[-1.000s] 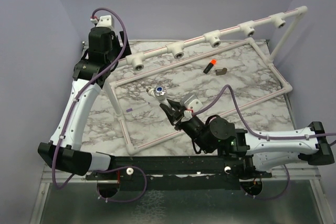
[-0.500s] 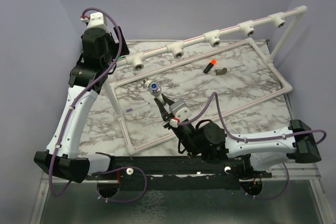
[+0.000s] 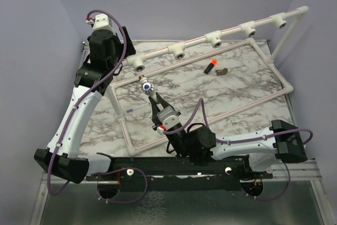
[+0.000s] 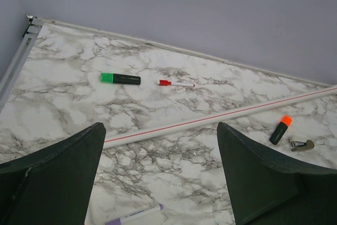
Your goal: Install the water faucets
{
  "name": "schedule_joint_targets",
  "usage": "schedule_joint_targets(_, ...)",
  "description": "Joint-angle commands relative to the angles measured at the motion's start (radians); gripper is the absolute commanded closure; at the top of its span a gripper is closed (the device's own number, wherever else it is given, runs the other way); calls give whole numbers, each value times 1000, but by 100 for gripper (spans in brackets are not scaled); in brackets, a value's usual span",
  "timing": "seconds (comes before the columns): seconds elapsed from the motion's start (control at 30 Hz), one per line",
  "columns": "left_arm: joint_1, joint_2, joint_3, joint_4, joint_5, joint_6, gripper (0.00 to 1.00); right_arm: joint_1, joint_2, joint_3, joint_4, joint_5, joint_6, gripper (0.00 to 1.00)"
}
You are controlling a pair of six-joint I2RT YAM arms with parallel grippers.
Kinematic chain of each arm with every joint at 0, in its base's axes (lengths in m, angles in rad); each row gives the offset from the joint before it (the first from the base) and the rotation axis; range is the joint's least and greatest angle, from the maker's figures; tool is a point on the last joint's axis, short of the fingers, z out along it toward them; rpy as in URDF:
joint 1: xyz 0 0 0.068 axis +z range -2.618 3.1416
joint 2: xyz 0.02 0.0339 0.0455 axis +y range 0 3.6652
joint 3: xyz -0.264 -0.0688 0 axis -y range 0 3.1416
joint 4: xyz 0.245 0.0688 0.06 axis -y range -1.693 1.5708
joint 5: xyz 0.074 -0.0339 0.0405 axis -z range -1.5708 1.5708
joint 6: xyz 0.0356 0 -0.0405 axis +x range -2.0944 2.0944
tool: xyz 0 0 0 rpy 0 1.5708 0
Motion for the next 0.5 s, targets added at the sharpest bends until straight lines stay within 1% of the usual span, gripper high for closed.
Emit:
schedule_joint_targets(0.0,-34,-12,-12,-31,-38,6,12,6,31,57,76,-7,-54,99)
schedule_joint_targets(0.1,-44,-14,-9,-37,-66,7,11,4,44,65,81,-7,-69,99)
schedule_joint_targets(0.27,-63,-14,-9,-40,-110,8,9,-16,65,90,42,1,-43,99)
schedule_joint_targets(0.47,-83,-13,-8,-41,-175,17,8,-33,84,112,39,3,-45,99)
